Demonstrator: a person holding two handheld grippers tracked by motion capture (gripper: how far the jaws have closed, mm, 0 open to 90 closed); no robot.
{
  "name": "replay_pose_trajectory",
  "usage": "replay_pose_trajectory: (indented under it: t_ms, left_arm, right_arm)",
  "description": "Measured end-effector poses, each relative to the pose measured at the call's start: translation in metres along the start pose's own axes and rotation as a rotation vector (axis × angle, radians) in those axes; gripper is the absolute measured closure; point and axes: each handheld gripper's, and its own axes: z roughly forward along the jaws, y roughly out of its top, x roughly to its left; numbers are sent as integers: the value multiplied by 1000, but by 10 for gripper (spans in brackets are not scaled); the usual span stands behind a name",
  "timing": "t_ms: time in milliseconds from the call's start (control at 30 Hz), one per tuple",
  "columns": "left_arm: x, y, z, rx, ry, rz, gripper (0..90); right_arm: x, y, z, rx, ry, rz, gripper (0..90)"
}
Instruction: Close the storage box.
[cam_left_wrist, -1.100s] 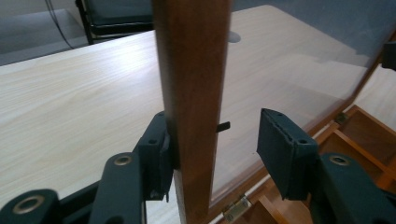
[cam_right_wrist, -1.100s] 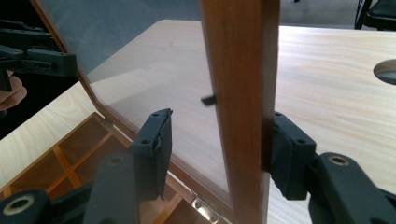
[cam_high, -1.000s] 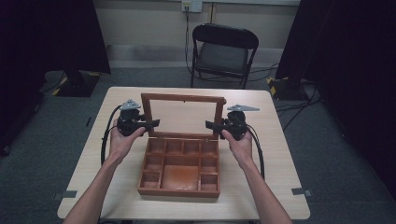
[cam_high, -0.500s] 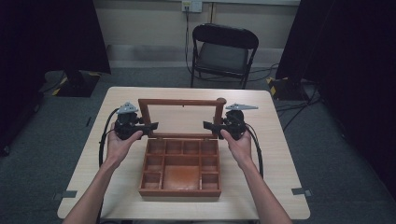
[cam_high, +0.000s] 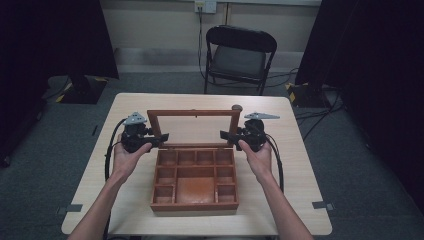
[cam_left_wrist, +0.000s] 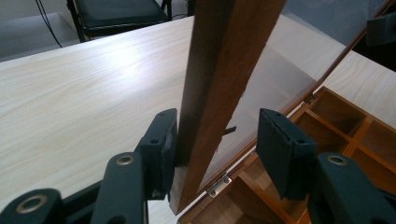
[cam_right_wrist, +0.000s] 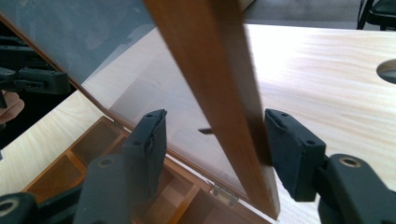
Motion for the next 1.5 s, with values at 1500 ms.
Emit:
replay_pose_trajectory:
  t_ms: [1500]
  left_arm:
    - [-12,-22,-14,-8,-1,-15,382]
  right_arm:
    - [13,-24,-24,-28,3,13,296]
